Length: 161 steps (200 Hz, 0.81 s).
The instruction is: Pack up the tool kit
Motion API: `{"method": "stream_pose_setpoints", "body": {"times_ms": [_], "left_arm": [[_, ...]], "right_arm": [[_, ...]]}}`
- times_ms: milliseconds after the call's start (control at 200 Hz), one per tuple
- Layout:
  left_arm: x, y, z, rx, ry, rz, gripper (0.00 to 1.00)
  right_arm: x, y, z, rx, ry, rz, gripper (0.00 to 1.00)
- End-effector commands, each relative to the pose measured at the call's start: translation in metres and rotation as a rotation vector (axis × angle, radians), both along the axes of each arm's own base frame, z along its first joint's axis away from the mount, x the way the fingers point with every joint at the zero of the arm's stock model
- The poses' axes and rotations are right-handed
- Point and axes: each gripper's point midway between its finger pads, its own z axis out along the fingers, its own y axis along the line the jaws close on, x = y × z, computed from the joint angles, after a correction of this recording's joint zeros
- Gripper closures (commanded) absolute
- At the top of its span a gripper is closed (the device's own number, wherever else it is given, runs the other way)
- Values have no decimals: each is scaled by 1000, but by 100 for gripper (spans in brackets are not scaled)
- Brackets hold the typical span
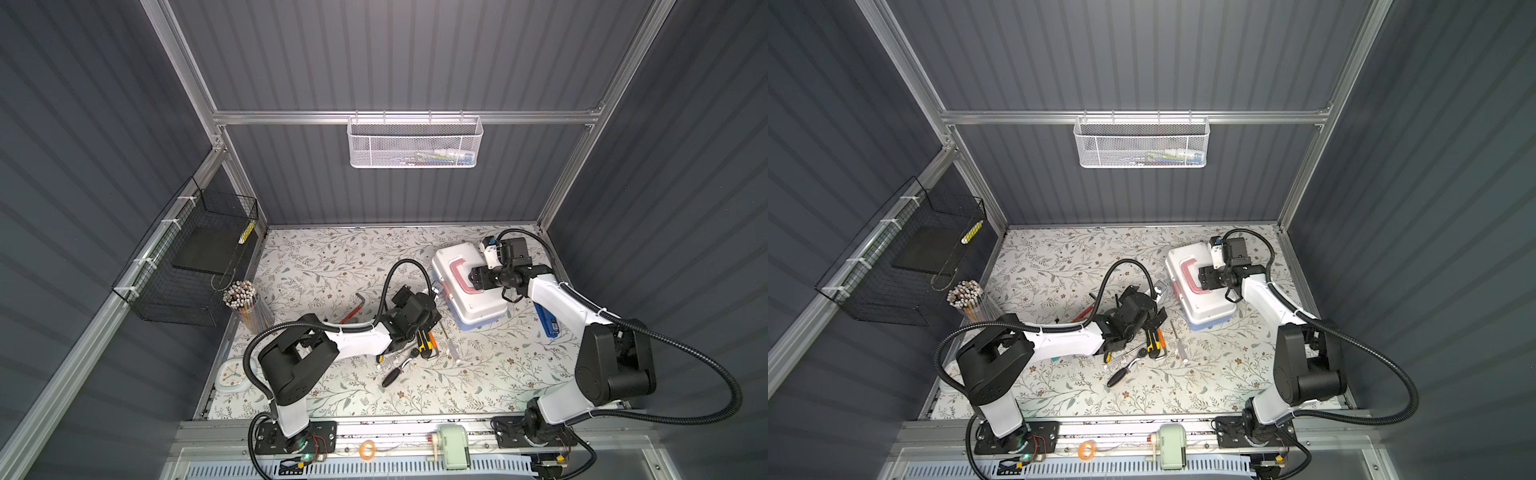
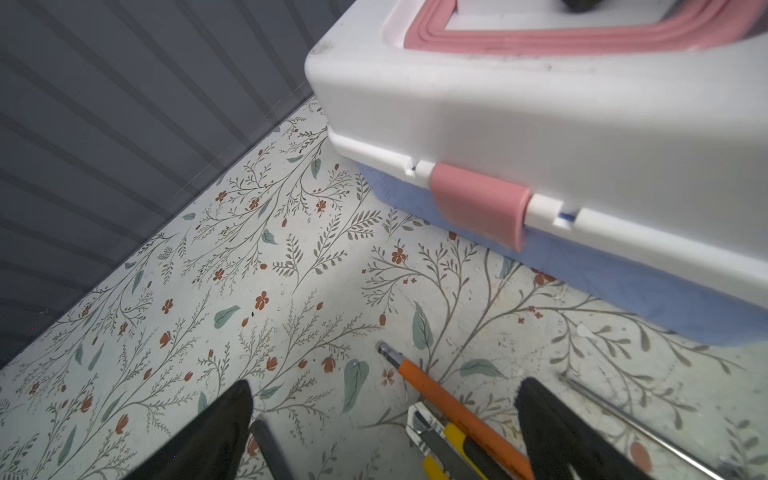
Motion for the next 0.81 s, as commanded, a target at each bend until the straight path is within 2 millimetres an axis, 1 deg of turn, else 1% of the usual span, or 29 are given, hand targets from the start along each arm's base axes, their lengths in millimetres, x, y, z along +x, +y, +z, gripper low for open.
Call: {"method": "stream_pose_setpoints", "body": {"times_ms": [0,100,215,270,355,475,525,590,695,800], "left_arm": [[7,-4,-4,31,-56,-27,0],[8,-5,-4,2,-75,-37,0],[10,-7,-5,8,-109,-50,0],[11,-8,-5,14,-128,-58,0],[13,-12,-4,11,-148,-69,0],[15,-16,-1,4,-189,-86,0],[16,-19,-3,18,-197,-98,0],[17,-23,-5,33,-208,-115,0],[21,-26,-10,58,-229,-122,0],[23,-28,-12,72,-244,-123,0]], "right_arm": [[-53,-14,-50,14,286,-141,34],[-58,-12,-51,48,297,-167,33],[-59,-8,-46,87,277,-172,32],[-58,-6,-43,102,262,-169,28],[-60,-4,-44,117,263,-165,27],[-60,-3,-42,125,255,-165,22],[-59,-2,-40,125,249,-159,20],[-56,-2,-38,125,246,-158,16],[-54,1,-38,134,250,-147,14],[-53,1,-37,129,248,-140,7]]}}
